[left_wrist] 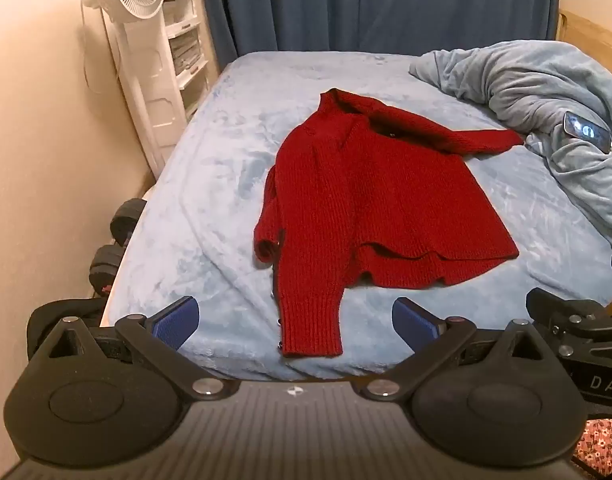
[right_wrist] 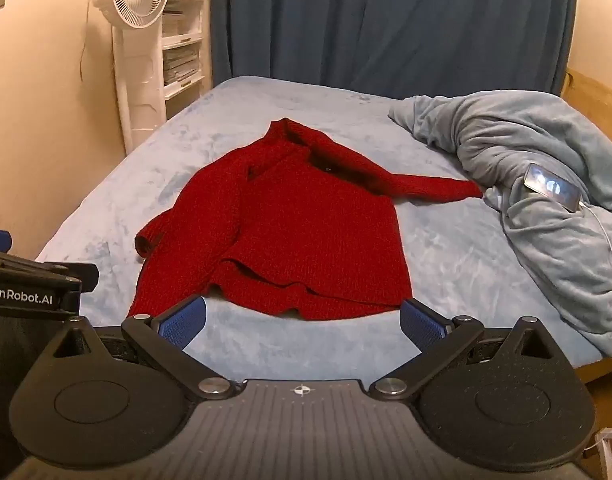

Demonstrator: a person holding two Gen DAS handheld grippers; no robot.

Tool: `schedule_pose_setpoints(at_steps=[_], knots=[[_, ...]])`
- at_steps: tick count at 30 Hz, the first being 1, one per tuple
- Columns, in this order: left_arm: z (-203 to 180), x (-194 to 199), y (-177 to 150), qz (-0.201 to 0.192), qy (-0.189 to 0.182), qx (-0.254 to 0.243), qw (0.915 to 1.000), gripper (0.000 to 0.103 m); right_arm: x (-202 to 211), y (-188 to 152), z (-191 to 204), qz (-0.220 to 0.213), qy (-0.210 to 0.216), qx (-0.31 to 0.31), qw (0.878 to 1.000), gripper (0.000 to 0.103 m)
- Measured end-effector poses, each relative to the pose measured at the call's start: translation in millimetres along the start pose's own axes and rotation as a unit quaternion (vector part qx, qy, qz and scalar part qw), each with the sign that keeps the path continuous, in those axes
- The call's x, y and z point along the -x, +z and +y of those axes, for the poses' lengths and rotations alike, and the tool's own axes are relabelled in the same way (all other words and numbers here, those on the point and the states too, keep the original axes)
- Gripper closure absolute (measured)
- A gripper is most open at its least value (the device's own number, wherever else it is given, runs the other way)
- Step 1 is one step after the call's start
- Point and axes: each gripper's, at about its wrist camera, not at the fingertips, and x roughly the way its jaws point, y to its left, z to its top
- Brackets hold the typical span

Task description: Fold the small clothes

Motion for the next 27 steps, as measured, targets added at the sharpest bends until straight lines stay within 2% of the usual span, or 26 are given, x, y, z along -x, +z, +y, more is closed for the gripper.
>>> schedule_pose_setpoints(at_steps=[1,2,27], knots=[[0.7,-1.0,0.2,0.004,-0.001,-0.001,1.0000,0.000,0.3,-0.2,-0.8,0.002,0.000,-0.004,1.000,0.001],[-1.9,0.5,-0.6,-0.010,0.013,-0.003,0.9999,0.000,0.0,0.7,1.8,0.004,-0.007,0.014,1.000,0.001],[-7.7,-7.7,5.2,-0.004,-0.007,-0.010,0.9999,0.000,2.1,2.8,5.1,-0.003,-0.016,0.022,1.000,0.001]])
